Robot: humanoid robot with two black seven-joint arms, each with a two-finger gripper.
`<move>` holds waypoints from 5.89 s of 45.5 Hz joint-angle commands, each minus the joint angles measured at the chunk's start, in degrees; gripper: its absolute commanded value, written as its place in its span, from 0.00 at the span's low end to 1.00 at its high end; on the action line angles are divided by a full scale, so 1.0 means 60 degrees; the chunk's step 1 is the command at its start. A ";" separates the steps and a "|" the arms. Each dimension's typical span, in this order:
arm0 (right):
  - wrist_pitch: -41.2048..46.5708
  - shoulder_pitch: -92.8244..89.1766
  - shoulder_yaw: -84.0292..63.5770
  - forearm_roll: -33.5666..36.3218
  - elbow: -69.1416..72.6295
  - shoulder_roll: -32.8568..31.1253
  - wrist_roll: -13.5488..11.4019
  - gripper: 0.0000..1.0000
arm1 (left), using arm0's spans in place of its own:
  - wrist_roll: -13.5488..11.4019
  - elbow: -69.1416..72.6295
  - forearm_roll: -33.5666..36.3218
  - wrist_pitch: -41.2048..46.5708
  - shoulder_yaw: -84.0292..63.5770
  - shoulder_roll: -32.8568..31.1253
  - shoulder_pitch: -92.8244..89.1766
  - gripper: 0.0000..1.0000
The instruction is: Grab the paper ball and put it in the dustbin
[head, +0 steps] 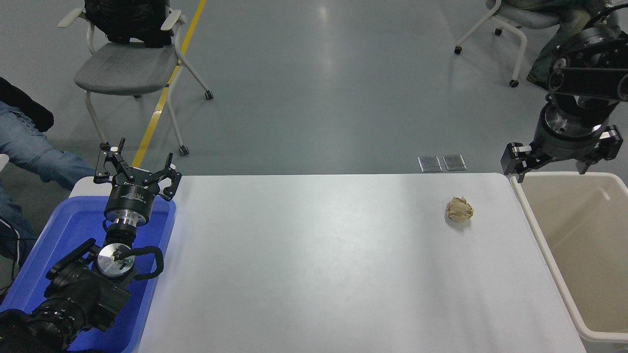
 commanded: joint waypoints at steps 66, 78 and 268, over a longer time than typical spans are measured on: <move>-0.4351 -0.3225 0.2042 -0.0034 -0.0907 0.0779 0.0113 1.00 | 0.0001 0.0000 -0.0002 -0.0001 0.0000 0.0000 0.0000 0.99; -0.6164 -0.4529 0.2571 -0.3098 -0.1184 0.0765 0.0610 1.00 | 0.0001 0.0000 -0.0002 -0.0016 0.0000 0.0000 0.0000 0.99; -0.8864 -0.9512 0.4549 -0.3758 -0.5990 0.1908 0.2398 0.00 | 0.0001 0.0000 -0.0002 -0.0016 0.0000 0.0000 0.0000 0.99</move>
